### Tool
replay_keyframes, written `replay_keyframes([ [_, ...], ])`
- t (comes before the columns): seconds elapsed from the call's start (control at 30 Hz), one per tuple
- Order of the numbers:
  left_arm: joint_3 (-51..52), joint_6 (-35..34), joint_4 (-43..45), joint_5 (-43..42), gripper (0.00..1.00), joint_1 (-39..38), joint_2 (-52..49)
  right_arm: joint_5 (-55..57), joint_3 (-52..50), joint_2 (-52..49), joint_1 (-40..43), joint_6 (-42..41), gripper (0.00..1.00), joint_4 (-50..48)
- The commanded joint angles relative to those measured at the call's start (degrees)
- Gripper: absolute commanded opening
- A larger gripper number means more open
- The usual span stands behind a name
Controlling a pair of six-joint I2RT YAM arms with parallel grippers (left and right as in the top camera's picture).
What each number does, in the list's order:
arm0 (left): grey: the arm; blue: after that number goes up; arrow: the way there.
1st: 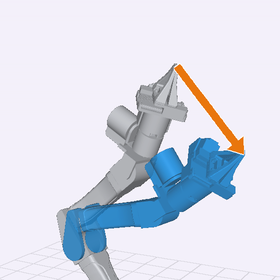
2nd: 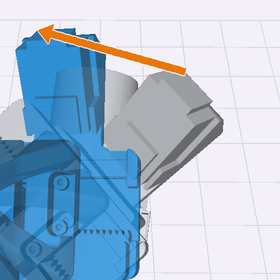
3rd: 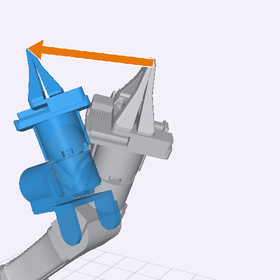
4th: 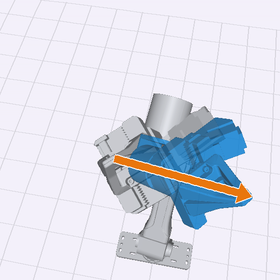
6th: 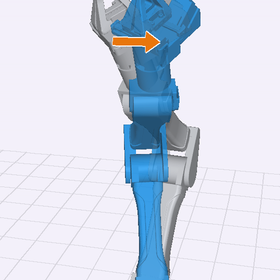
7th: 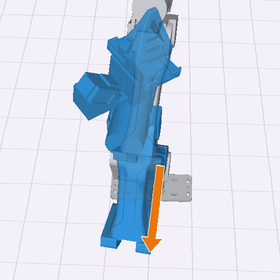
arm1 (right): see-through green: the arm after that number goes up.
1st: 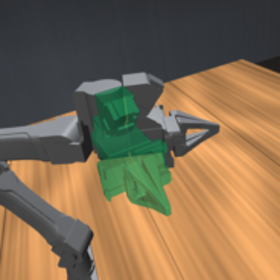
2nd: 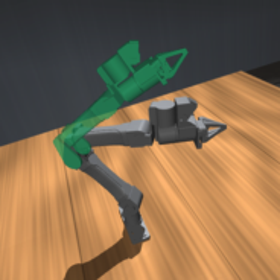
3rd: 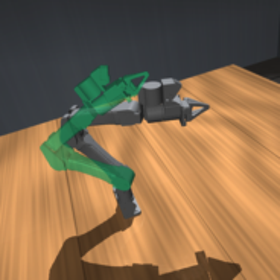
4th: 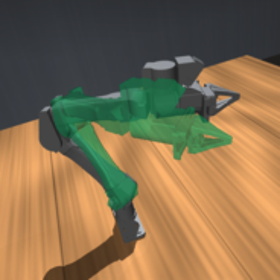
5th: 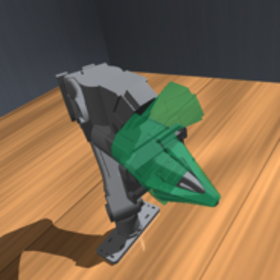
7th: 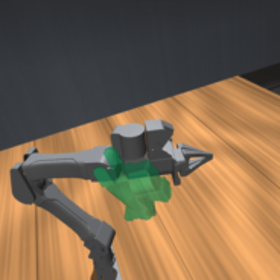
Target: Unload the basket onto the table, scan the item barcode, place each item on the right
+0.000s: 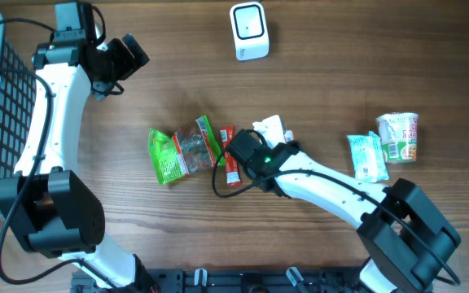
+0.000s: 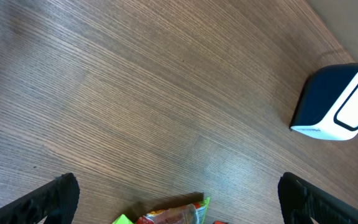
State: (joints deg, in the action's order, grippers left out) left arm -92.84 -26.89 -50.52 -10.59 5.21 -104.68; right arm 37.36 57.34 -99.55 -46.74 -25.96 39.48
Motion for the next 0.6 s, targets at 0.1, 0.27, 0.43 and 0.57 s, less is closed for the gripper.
replay_keyframes([
  [0.1,-0.2,-0.1,0.0,-0.3,1.00,0.2,0.0,-1.5,-0.4,-0.6,-0.2,0.5,0.18,-0.3],
  [0.27,-0.2,-0.1,0.0,-0.3,1.00,0.2,0.0,-7.5,-0.4,-0.6,-0.2,2.0,0.22,-4.1],
  [0.43,-0.2,-0.1,0.0,-0.3,1.00,0.2,0.0,-7.9,1.7,4.0,0.2,5.0,0.34,-5.0],
  [0.57,-0.2,-0.1,0.0,-0.3,1.00,0.2,0.0,-13.3,3.0,13.5,3.8,6.5,0.66,-4.9],
])
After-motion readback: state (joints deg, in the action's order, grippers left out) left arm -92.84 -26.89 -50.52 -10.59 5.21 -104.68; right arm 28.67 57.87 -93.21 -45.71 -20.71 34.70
